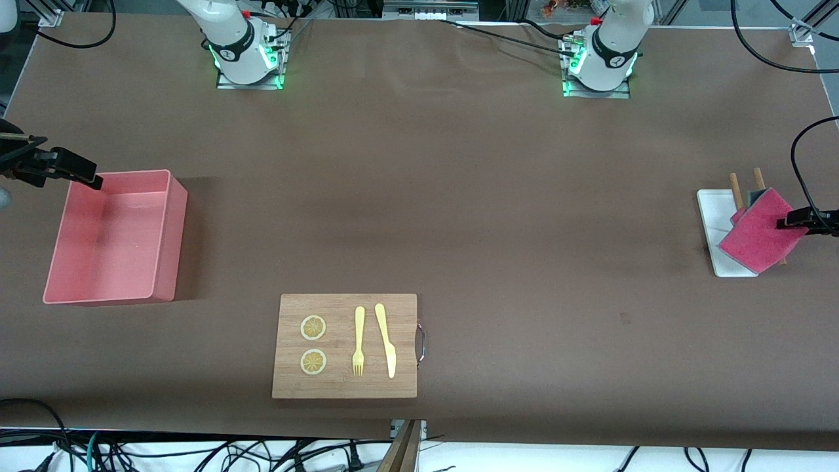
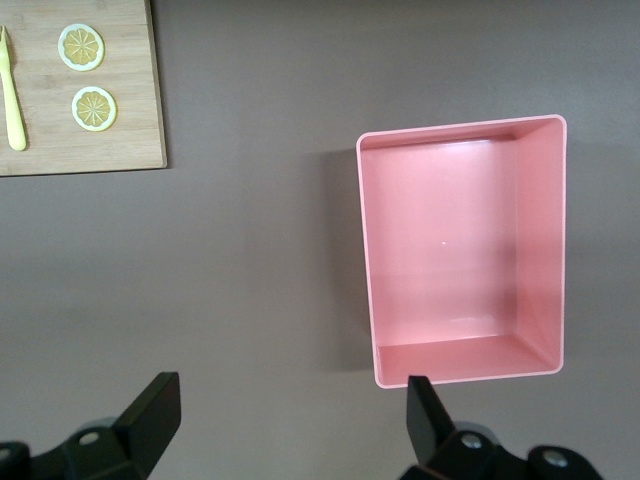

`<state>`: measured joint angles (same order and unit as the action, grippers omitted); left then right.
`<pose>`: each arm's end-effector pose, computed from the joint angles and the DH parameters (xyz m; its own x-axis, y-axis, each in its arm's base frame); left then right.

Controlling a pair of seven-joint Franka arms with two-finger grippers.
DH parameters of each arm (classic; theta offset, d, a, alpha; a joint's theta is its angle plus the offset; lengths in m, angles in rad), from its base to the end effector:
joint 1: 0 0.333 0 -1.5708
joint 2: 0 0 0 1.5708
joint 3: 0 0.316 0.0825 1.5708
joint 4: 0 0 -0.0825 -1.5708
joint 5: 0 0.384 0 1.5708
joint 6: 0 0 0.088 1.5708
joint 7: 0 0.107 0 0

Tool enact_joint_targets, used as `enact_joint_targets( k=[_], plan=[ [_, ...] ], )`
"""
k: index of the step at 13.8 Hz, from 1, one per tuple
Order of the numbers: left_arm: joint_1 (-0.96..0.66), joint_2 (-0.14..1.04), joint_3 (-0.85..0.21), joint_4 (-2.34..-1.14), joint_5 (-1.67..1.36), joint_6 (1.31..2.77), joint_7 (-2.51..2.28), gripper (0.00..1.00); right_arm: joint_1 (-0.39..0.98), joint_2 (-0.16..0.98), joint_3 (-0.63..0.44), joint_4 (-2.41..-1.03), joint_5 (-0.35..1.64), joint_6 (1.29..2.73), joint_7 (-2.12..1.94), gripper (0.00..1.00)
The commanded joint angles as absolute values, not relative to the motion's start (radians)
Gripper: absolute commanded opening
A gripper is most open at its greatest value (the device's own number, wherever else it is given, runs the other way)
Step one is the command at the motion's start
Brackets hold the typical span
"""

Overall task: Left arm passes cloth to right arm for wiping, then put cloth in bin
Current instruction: 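Lift the pink cloth with the left gripper while the right gripper approaches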

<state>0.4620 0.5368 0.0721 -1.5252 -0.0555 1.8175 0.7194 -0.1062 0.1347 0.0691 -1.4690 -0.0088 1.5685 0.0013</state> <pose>0.5819 0.3312 0.3296 0.9680 -0.1819 -0.1730 -0.1530 -0.9739 0.1677 0.5942 -0.0258 0.5950 0.9986 -0.0387 -0.0349 -0.0387 -0.9992 -0.0004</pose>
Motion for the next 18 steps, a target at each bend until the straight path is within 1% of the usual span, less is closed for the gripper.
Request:
enact_joint_targets(
  k=[1,2,6,7,11,13,15,18],
  plan=[
    [0.462,0.541,0.071,-1.497,-0.072,1.802,0.768,0.12,-0.101,0.144,0.064,-1.445,0.008,1.566,0.009,1.00],
    [0.463,0.543,0.071,-1.496,-0.077,1.804,0.793,0.01,-0.103,0.144,0.064,-1.443,0.008,1.566,0.009,1.00],
    [0.460,0.534,0.069,-1.491,-0.081,1.802,0.802,0.00,-0.101,0.144,0.064,-1.445,0.008,1.569,0.008,1.00],
    [0.459,0.532,0.060,-1.471,-0.086,1.787,0.801,0.00,-0.103,0.144,0.066,-1.445,0.008,1.569,0.008,1.00],
    [0.428,0.532,-0.049,-1.320,-0.104,1.565,0.660,0.00,-0.103,0.158,0.064,-1.445,0.008,1.575,0.008,1.00],
    [0.367,0.532,-0.099,-1.278,-0.127,1.467,0.493,0.00,-0.103,0.158,0.064,-1.445,0.011,1.577,0.009,1.00],
    [0.283,0.532,-0.124,-1.270,-0.167,1.398,0.272,0.00,-0.104,0.175,0.063,-1.445,0.015,1.577,0.009,1.00],
    [0.149,0.534,-0.143,-1.239,-0.291,1.385,-0.019,0.00,-0.103,0.187,0.063,-1.450,0.014,1.575,0.009,1.00]
  ],
)
